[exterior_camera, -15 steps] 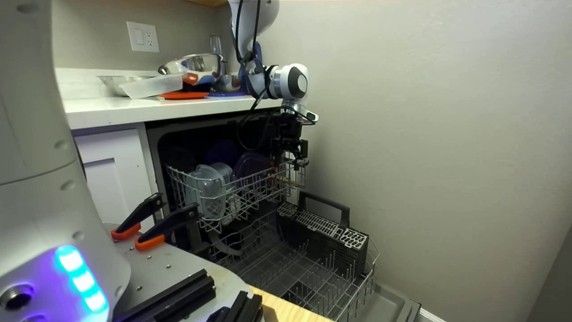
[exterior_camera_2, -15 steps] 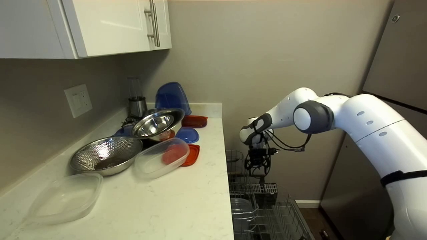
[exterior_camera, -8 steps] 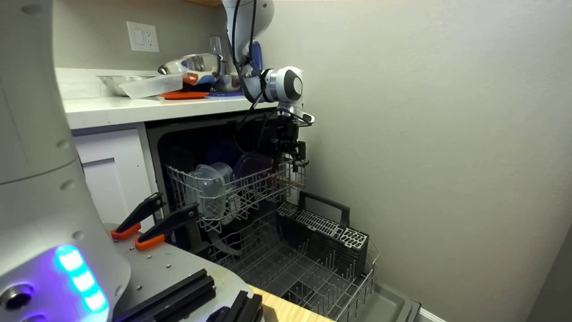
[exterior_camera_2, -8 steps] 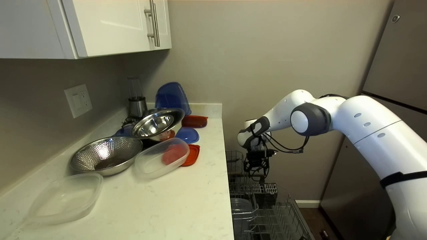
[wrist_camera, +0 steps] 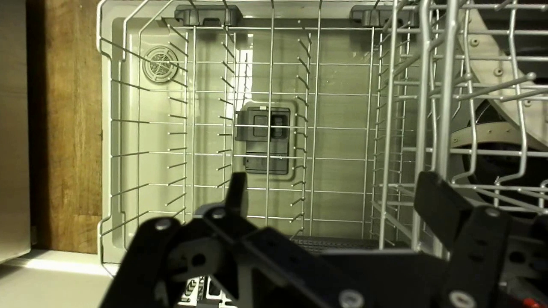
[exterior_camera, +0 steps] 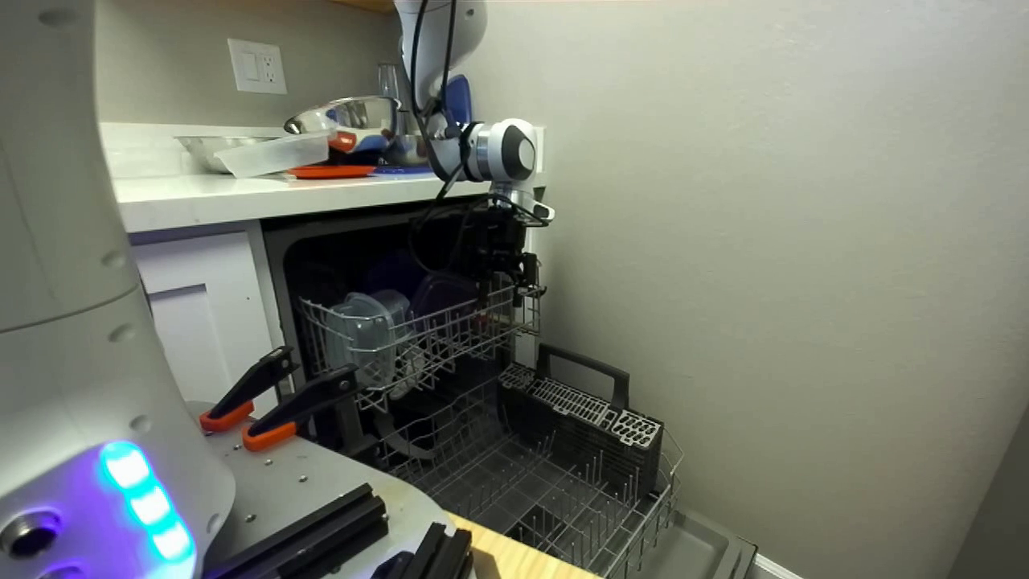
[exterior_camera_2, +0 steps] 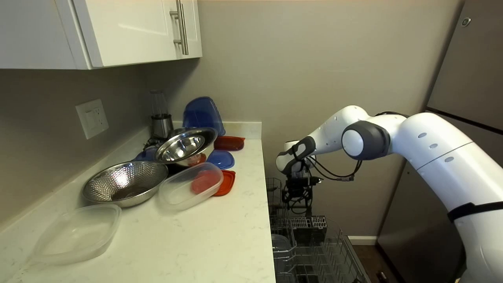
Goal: Push in the rack of the dishwasher
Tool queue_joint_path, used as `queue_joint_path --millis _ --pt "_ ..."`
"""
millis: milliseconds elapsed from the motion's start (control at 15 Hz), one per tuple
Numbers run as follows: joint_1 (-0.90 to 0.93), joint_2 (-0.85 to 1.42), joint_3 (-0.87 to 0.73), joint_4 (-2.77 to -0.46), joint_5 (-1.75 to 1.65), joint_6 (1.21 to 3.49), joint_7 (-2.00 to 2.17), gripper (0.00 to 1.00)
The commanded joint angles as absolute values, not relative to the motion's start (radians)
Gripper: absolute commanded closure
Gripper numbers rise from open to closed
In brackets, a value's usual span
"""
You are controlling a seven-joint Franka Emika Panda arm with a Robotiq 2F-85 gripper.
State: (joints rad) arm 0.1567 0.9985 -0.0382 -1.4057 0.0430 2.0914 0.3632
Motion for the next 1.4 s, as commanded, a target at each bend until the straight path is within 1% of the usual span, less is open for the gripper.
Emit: queue_joint_path --millis 0,800,1067,1333 --pt "0.139 1.011 -0.011 -1.394 0.074 2.087 0.350 0.00" --pt "0.081 1.031 0.046 -1.381 0.150 2.074 0.289 0.00" --pt "0.104 1.001 -0.005 -1.421 0.101 2.067 0.317 0.00" --pt "0.069 0.917 -0.055 -1.521 0.095 2.090 0.299 0.00"
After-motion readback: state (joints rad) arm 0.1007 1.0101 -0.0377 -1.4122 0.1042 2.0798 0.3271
